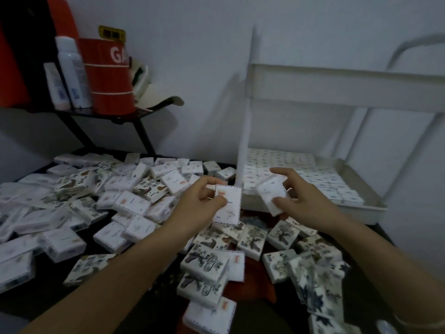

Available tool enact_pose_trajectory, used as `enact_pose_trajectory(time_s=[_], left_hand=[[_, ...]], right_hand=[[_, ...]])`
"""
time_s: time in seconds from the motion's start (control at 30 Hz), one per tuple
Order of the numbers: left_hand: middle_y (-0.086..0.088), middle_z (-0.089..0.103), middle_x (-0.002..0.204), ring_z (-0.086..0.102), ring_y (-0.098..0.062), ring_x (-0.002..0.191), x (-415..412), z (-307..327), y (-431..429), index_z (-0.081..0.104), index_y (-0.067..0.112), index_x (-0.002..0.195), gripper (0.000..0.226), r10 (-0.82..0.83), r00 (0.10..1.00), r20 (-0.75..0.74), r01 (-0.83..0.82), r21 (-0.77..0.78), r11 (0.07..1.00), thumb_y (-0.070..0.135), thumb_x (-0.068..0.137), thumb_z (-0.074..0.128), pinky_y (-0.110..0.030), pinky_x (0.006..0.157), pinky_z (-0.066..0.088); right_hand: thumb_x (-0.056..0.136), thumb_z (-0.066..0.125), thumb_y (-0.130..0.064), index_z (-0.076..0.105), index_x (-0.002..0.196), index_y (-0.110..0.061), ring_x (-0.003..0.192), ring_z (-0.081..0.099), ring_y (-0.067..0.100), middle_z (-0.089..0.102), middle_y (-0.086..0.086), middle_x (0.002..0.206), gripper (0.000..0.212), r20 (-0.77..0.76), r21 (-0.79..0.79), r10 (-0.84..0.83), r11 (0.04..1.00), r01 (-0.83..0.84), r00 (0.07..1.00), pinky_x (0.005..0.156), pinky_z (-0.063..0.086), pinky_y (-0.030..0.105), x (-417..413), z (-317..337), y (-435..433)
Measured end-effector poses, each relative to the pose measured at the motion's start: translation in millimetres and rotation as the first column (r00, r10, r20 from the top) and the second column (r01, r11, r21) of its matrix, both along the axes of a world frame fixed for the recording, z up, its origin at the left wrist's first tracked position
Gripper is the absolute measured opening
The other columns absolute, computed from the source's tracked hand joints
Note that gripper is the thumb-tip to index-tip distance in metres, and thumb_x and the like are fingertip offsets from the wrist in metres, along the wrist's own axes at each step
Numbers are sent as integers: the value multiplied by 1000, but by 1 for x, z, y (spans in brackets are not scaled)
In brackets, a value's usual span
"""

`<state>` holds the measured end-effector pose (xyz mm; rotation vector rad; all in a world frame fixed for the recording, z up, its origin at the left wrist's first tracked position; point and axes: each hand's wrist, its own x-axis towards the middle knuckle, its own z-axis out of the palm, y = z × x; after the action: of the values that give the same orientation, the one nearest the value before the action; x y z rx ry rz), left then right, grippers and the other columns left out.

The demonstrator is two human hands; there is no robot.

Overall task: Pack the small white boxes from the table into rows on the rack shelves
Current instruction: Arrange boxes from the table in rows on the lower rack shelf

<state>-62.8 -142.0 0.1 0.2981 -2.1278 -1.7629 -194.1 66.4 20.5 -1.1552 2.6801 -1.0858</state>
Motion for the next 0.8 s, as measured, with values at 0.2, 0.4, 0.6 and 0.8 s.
enact_pose_trajectory(time_s=[0.2, 0.4, 0.6, 0.8], left_hand=[[9, 74, 94, 70, -8, 86, -75, 17, 50, 61, 26, 96, 22, -144, 988, -53, 143, -31, 989, 6, 88, 64, -26, 66, 58], [3, 67, 104, 64, -13, 93, -168, 37, 103, 50, 26, 96, 25, -167, 978, -125, 131, -259, 957, 17, 83, 69, -35, 77, 56], [-1, 62, 99, 61, -18, 90, -265, 37, 130, 45, 19, 105, 26, -127, 982, -137, 32, -546, 837, 19, 86, 62, -32, 75, 53], [5, 58, 116, 61, -15, 88, -337, 13, 130, 39, 40, 125, 42, -257, 957, -137, 94, -691, 717, 18, 92, 52, -32, 79, 52]], right_hand=[[84, 66, -20, 56, 105, -35, 73, 59, 11, 65, 1, 89, 27, -41, -178, -245, 956, 234, 969, 75, 51, 32, -35, 5, 63], [93, 56, -23, 61, 100, -30, 63, 70, 15, 70, -2, 92, 12, 169, -256, -309, 903, 345, 936, 58, 54, 36, -56, 8, 112], [95, 54, -14, 58, 105, -30, 52, 67, 18, 68, -5, 91, 19, 159, -292, -392, 858, 423, 906, 45, 51, 25, -81, 8, 124], [94, 58, -25, 59, 93, -34, 55, 69, 13, 71, 2, 68, 10, 133, -329, -444, 824, 462, 886, 54, 57, 29, -130, 4, 111]])
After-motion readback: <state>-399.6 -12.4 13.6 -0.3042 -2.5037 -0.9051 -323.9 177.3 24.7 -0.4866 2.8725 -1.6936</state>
